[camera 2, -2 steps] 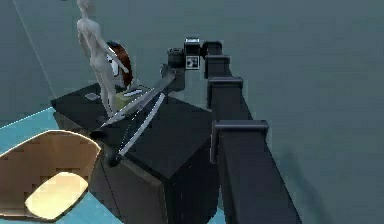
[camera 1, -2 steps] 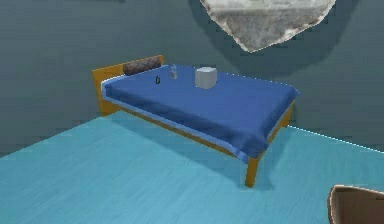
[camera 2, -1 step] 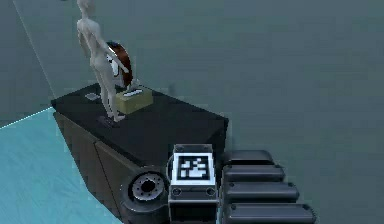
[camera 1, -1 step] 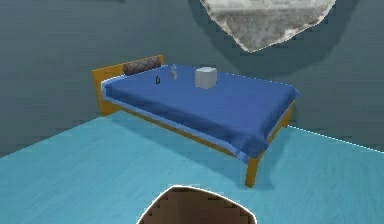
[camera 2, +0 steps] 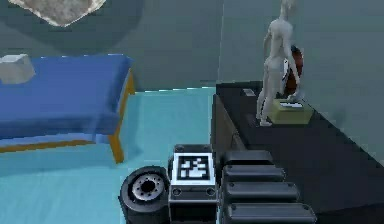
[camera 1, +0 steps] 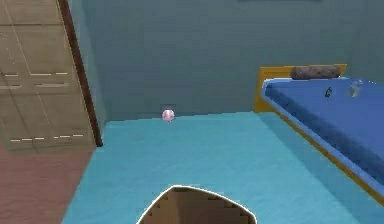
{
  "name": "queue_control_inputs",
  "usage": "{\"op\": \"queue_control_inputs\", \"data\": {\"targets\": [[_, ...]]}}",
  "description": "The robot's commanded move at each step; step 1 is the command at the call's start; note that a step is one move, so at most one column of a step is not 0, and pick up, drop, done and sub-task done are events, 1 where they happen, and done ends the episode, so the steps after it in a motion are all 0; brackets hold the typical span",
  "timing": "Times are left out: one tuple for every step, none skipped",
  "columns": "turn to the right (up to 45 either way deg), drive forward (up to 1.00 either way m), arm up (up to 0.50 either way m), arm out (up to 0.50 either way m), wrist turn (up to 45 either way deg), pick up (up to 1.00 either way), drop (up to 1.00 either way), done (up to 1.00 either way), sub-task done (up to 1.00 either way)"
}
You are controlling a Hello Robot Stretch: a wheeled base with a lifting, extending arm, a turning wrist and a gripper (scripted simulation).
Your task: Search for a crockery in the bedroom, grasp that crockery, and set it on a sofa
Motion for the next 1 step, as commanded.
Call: {"op": "queue_control_inputs", "data": {"targets": [[-42.0, 0.0, 0.0, 0.0, 0.0, 0.0, 0.0, 0.0, 0.0]]}}
